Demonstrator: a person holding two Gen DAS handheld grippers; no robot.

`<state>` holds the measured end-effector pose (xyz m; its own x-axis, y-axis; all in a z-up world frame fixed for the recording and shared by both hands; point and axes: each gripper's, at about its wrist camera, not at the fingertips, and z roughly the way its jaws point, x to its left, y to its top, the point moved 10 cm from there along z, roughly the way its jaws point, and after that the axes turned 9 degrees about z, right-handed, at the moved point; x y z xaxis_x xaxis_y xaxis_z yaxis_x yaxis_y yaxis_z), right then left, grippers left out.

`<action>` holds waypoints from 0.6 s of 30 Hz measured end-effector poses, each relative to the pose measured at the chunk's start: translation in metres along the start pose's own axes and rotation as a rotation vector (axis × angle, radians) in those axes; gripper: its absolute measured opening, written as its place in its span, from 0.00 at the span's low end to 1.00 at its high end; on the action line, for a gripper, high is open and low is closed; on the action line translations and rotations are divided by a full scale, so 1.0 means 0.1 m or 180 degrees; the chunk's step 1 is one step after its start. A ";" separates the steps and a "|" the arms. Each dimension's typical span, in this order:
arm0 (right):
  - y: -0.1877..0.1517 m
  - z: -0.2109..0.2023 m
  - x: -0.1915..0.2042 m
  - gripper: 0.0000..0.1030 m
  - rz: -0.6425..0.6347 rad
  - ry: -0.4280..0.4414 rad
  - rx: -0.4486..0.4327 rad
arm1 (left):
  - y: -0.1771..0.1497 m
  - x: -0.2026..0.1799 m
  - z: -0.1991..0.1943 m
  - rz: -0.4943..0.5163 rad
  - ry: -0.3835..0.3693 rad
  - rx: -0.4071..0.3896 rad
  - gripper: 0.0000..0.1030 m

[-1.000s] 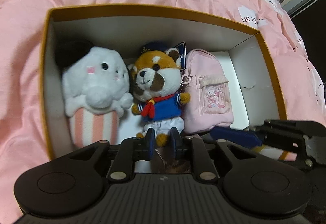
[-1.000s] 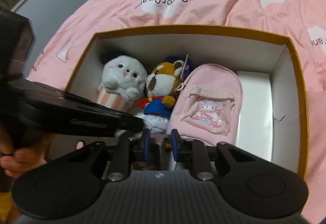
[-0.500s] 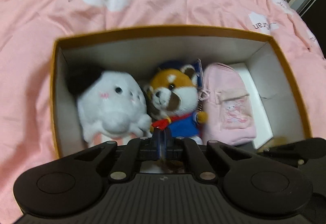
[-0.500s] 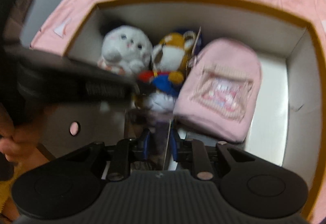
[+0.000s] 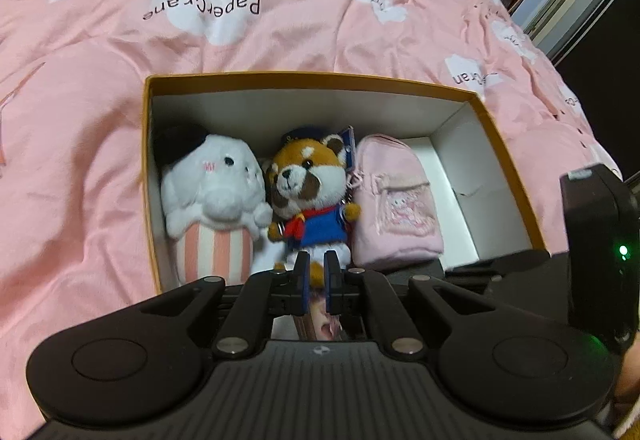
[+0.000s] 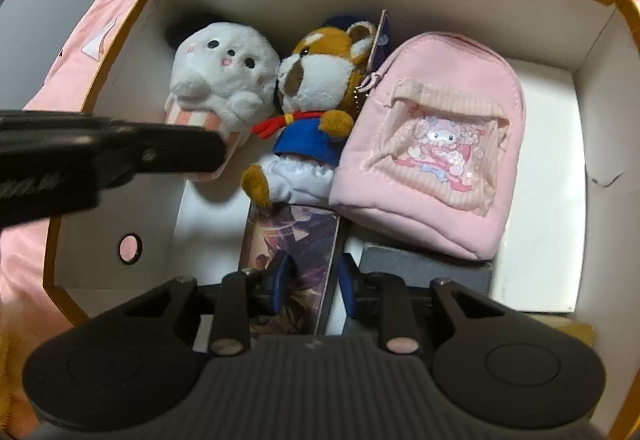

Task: Organize objects
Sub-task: 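Withdraw both tools from the shoebox toward the fruit and tape measure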

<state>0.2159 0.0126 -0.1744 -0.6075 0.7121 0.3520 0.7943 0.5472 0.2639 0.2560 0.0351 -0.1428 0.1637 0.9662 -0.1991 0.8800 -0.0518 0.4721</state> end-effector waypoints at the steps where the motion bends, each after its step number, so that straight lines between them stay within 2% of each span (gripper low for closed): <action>1: -0.01 -0.03 0.02 0.28 -0.0049 -0.0042 -0.0045 | -0.03 -0.01 -0.03 -0.0006 -0.0004 -0.0009 0.06; 3: -0.03 -0.13 0.11 0.27 -0.0153 -0.0050 -0.0175 | -0.09 0.00 -0.10 -0.0074 0.0028 -0.0048 0.06; 8: -0.06 -0.27 0.47 0.27 -0.0301 0.0306 -0.0287 | -0.19 0.13 -0.24 -0.0205 0.0306 -0.0198 0.06; 11: -0.06 -0.15 0.62 0.15 -0.0270 0.0416 -0.0119 | -0.24 0.18 -0.24 -0.0296 0.0337 -0.0232 0.06; 14: -0.07 0.02 0.63 0.14 -0.0232 0.0299 -0.0021 | -0.29 0.23 -0.26 -0.0283 0.0456 -0.0267 0.06; 16: -0.09 0.12 0.61 0.14 -0.0249 0.0208 0.0035 | -0.31 0.22 -0.27 -0.0275 0.0419 -0.0293 0.06; 18: -0.11 0.19 0.61 0.04 -0.0264 0.0163 0.0089 | -0.31 0.22 -0.28 -0.0283 0.0383 -0.0314 0.06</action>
<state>0.1703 0.0585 -0.1731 -0.6696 0.6408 0.3755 0.7404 0.6160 0.2690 0.2198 0.0653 -0.1383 0.0273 0.9894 -0.1424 0.8397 0.0545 0.5403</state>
